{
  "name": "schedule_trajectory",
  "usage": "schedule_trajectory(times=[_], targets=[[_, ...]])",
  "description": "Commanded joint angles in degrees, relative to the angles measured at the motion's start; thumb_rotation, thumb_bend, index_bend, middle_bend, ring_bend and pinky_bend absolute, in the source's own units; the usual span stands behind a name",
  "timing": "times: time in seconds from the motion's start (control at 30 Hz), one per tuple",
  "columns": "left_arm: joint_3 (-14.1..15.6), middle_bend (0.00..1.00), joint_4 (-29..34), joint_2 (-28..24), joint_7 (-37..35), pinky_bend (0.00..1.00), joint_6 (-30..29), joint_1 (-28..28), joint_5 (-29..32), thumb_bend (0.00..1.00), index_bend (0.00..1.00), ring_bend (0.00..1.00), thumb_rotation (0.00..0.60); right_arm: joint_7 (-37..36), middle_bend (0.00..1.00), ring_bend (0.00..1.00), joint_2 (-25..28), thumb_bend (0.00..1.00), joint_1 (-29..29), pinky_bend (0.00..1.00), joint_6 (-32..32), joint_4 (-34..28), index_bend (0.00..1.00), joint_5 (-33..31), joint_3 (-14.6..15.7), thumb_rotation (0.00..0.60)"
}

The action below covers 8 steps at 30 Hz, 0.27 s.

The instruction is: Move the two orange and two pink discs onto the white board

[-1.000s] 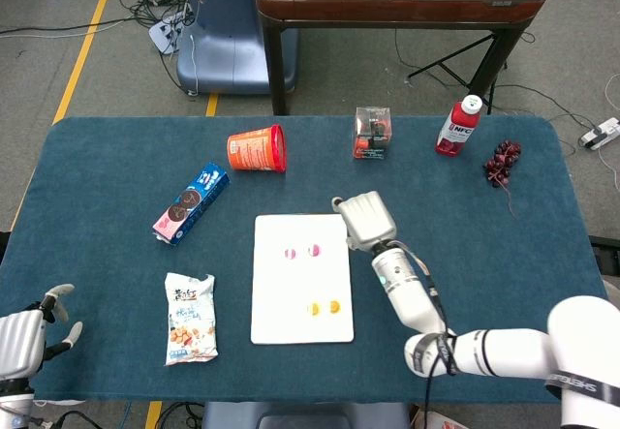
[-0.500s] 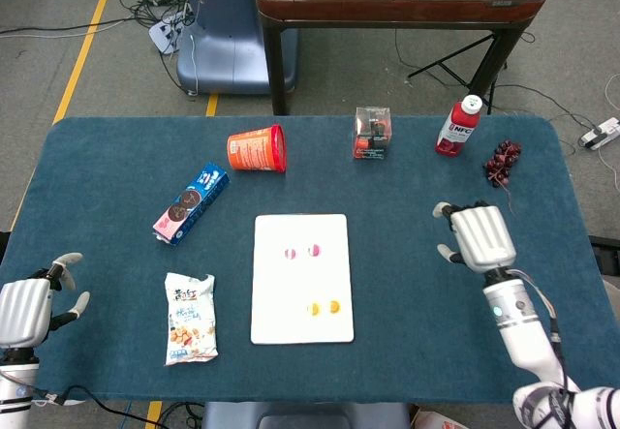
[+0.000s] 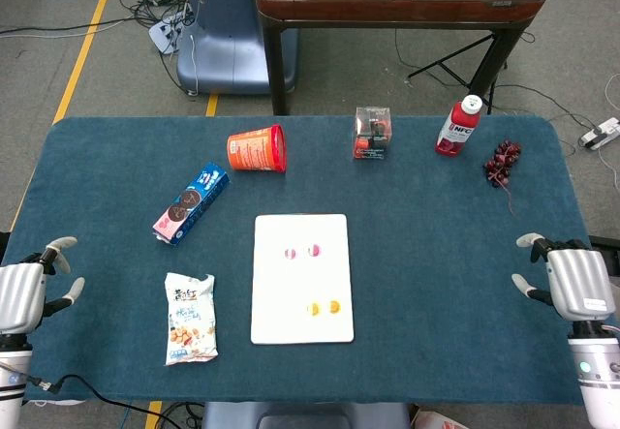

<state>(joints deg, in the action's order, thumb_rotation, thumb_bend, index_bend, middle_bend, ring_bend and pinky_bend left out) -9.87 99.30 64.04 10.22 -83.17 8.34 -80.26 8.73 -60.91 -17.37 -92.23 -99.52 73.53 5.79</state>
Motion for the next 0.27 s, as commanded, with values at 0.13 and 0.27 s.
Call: schedule_trajectory(times=[0.13, 0.27], targets=[[-0.02, 0.55, 1.35, -0.89, 0.61, 0.73, -0.03, 0.59, -0.26, 0.29, 0.34, 0.52, 0.600, -2.89, 0.54, 0.58, -0.09, 0.14, 2.88, 0.45, 1.06, 2.45, 0.40, 0.27, -1.12, 0.600], [0.32, 0.55, 2.53, -0.40, 1.29, 0.73, -0.67, 0.74, -0.81, 0.29, 0.34, 0.52, 0.600, -3.18, 0.54, 0.58, -0.04, 0.14, 3.60, 0.45, 2.35, 3.05, 0.40, 0.79, -2.21, 0.600]])
